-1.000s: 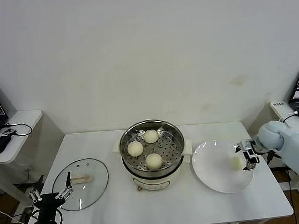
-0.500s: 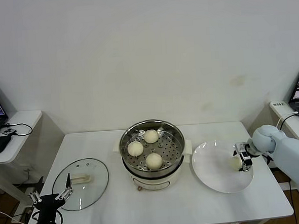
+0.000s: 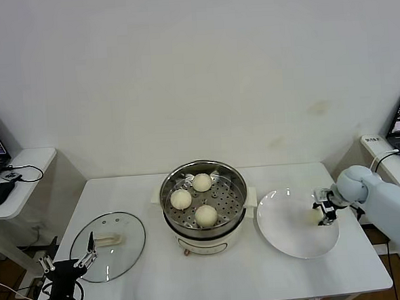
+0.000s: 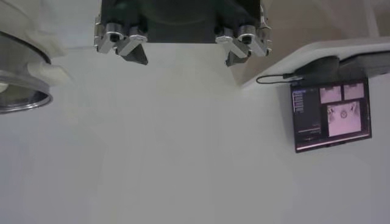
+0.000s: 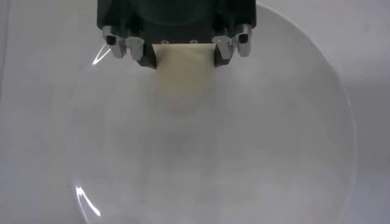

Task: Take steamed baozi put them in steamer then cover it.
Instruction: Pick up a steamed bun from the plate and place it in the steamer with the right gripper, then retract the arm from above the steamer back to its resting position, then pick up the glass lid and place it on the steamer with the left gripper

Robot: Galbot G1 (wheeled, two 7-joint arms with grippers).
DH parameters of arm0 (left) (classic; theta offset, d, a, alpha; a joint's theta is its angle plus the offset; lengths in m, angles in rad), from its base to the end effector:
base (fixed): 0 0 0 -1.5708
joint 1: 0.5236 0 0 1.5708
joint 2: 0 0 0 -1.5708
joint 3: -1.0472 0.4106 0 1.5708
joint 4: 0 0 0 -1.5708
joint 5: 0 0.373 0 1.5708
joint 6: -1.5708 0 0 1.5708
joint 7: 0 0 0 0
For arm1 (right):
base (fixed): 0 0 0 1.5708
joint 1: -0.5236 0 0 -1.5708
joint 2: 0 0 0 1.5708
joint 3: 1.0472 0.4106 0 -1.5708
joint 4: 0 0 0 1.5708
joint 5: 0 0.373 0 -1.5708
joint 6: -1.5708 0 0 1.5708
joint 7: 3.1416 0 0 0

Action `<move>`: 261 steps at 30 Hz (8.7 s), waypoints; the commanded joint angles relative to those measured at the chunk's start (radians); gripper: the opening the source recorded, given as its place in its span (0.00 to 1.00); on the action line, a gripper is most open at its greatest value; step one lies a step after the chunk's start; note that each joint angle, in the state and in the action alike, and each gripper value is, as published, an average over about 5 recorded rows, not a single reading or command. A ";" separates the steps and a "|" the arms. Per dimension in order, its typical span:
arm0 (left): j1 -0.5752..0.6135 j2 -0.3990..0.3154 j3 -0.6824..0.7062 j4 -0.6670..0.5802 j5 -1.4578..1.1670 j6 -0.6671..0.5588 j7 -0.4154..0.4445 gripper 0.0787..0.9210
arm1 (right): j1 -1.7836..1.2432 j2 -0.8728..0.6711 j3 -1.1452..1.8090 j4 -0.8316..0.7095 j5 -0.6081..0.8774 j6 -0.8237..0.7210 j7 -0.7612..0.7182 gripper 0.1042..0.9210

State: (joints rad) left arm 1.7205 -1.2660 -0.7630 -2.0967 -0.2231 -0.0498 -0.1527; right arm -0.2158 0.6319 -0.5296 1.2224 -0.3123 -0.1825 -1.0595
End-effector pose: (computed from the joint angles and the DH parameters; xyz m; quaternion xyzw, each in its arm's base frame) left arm 0.1265 0.1400 -0.3440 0.0923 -0.9920 -0.0831 0.0214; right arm 0.5333 -0.2541 -0.2516 0.4356 -0.5560 0.5690 0.4212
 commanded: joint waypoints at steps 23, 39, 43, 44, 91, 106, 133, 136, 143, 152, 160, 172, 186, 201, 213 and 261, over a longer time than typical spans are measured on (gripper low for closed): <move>-0.025 0.012 0.020 0.000 0.001 -0.004 0.001 0.88 | 0.930 0.234 -0.736 0.402 0.834 -0.401 0.206 0.62; -0.022 0.002 0.009 0.000 -0.003 -0.011 0.000 0.88 | 0.706 0.404 -0.725 0.241 0.852 -0.524 0.311 0.61; -0.027 0.000 0.011 0.006 -0.003 -0.011 0.000 0.88 | 0.672 0.401 -0.723 0.223 0.819 -0.525 0.311 0.61; -0.028 -0.001 0.013 0.007 -0.003 -0.011 0.000 0.88 | 0.663 0.402 -0.720 0.216 0.812 -0.524 0.311 0.61; -0.033 0.006 0.007 0.017 -0.029 -0.020 -0.005 0.88 | -0.631 -0.069 0.592 0.703 0.763 -0.009 1.053 0.88; -0.054 -0.006 0.053 0.110 0.270 -0.038 -0.040 0.88 | -1.243 0.663 1.308 0.618 0.543 0.470 0.816 0.88; -0.090 0.053 -0.076 0.435 1.528 -0.184 -0.141 0.88 | -1.377 0.815 1.441 0.678 0.531 0.364 0.844 0.88; -0.137 0.074 -0.063 0.474 1.524 -0.188 -0.138 0.88 | -1.383 0.823 1.441 0.680 0.524 0.367 0.846 0.88; -0.235 0.118 -0.023 0.546 1.514 -0.183 -0.121 0.88 | -1.410 0.841 1.443 0.680 0.501 0.387 0.841 0.88; -0.304 0.133 0.048 0.591 1.501 -0.177 -0.112 0.88 | -1.431 0.858 1.454 0.689 0.495 0.395 0.842 0.88; -0.373 0.138 0.100 0.628 1.490 -0.165 -0.106 0.88 | -1.440 0.868 1.461 0.688 0.492 0.401 0.842 0.88; -0.490 0.135 0.147 0.751 1.495 -0.160 -0.106 0.88 | -1.437 0.869 1.488 0.663 0.489 0.409 0.841 0.88; -0.550 0.149 0.171 0.828 1.458 -0.163 -0.094 0.88 | -1.410 0.876 1.489 0.630 0.488 0.404 0.839 0.88; -0.561 0.164 0.194 0.842 1.420 -0.168 -0.053 0.49 | -1.399 0.877 1.485 0.619 0.487 0.398 0.835 0.88; -0.540 0.157 0.183 0.823 1.389 -0.171 -0.097 0.10 | -1.402 0.878 1.481 0.620 0.484 0.402 0.833 0.88; -0.641 0.262 0.571 0.101 1.290 0.420 0.284 0.08 | -1.309 0.891 1.328 0.503 0.174 0.444 0.866 0.88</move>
State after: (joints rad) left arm 1.2832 -0.9529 -0.4444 -2.0029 0.9981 0.2617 0.0642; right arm -1.5741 1.5129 0.8108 1.7836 -0.0622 0.2636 -0.2002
